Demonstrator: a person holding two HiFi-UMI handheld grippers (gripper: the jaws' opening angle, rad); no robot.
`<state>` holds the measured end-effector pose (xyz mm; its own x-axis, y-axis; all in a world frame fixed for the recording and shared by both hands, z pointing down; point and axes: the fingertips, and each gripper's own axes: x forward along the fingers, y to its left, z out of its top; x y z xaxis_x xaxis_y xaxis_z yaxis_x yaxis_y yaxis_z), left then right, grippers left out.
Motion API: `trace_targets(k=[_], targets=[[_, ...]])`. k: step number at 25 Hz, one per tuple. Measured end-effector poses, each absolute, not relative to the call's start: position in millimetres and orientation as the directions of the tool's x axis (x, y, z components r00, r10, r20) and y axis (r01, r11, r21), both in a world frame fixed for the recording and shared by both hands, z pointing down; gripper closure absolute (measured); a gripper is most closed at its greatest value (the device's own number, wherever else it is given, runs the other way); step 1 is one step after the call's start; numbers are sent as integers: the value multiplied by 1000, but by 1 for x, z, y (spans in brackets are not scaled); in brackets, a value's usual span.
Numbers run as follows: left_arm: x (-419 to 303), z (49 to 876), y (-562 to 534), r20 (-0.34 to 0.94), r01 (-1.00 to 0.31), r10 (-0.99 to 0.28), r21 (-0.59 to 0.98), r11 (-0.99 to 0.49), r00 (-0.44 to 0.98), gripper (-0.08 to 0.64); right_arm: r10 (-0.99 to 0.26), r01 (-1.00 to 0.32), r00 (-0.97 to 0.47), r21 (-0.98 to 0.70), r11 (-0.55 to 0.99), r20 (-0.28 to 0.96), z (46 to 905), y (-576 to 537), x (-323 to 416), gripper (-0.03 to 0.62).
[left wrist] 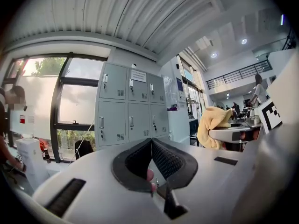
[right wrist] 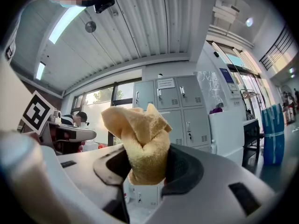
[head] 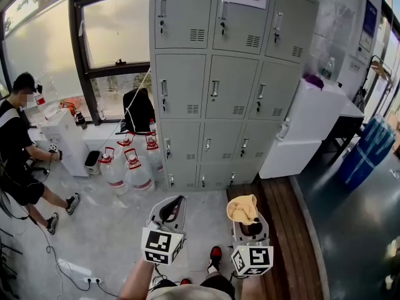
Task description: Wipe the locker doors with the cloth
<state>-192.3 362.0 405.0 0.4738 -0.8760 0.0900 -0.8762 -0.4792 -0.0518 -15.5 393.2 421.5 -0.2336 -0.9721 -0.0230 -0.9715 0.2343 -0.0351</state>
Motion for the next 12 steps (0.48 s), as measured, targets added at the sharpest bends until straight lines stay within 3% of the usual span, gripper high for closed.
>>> trace_targets(k=[12], targets=[[-150, 399, 207, 76, -908, -910, -62, -413, 409, 537, -954, -954, -297, -38, 299, -38, 421, 225, 33, 411]])
